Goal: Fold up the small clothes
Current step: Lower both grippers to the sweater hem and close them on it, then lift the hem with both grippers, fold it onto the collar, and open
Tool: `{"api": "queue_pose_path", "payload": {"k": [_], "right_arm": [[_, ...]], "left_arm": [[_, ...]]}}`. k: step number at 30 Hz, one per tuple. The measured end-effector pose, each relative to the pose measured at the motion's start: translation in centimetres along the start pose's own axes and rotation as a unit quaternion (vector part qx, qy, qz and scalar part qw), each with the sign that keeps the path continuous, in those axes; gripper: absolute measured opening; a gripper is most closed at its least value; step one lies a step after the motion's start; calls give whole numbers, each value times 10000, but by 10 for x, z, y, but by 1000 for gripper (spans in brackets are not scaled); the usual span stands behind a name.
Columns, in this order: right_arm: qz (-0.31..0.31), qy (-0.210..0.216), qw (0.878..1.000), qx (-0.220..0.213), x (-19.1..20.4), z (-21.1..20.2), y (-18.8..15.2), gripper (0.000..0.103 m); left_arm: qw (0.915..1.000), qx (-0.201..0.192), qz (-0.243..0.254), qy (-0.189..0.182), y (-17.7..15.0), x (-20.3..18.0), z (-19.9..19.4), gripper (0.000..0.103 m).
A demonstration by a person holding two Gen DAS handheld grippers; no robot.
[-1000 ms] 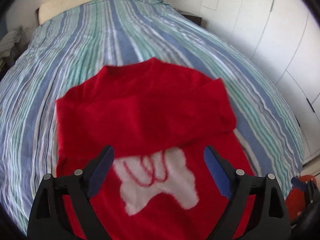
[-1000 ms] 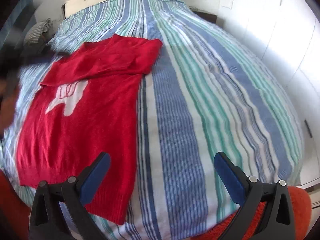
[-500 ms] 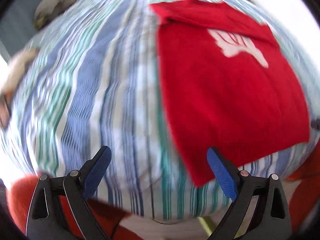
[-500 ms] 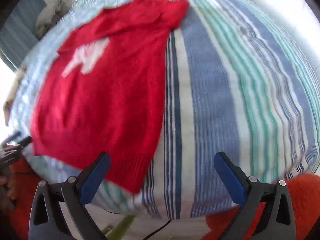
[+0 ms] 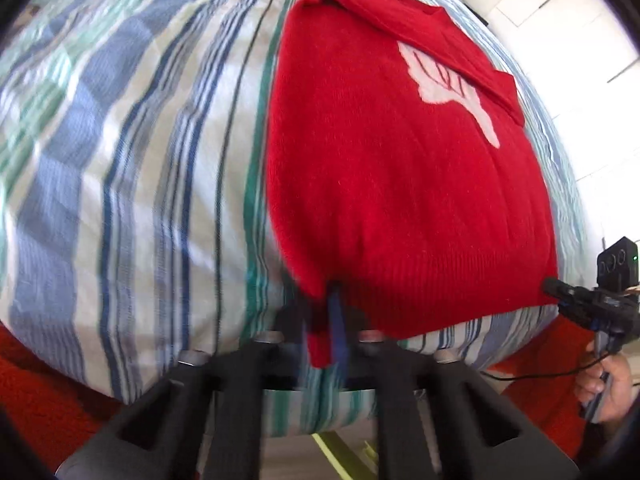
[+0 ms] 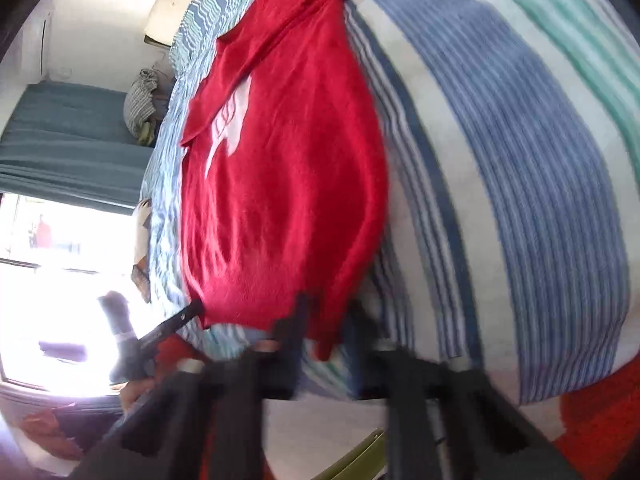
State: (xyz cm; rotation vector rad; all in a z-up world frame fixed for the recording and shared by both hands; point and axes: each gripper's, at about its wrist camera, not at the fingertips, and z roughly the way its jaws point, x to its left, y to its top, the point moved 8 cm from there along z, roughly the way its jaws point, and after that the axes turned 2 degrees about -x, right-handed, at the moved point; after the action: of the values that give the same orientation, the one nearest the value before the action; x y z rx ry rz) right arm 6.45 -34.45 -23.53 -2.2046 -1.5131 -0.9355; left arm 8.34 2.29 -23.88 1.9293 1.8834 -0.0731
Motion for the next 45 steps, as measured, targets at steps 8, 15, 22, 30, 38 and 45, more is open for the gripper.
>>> {"api": "queue_pose_path", "payload": {"k": [8,15,22,30,38,45], "right_arm": [[-345,-162,9984,-427,21,-44,4,4],[-402,421,9913,-1181,66,-52,89,4],[-445,333,9833,-1732,90,-36,221,4],[-191,80,9846,-1733,78,14,332,4],[306,188,9862,-1618,42,62,377,18],[-305,-378,9760,-2124,53,22,379,60]], "left_arm": [[9973,-302,-437,-506,18,8,-39,2],[9808,-1017,-1088,-1262,128,0,-59,2],[9793,-1375,-1095,-1004,265,-8,-38,2],[9863,-1161,-1059,-498,354,-1,18,2],[9875,-1018,-1200,-135,399,15,64,16],[9787,-1676,-1181,87,414,24,25,57]]}}
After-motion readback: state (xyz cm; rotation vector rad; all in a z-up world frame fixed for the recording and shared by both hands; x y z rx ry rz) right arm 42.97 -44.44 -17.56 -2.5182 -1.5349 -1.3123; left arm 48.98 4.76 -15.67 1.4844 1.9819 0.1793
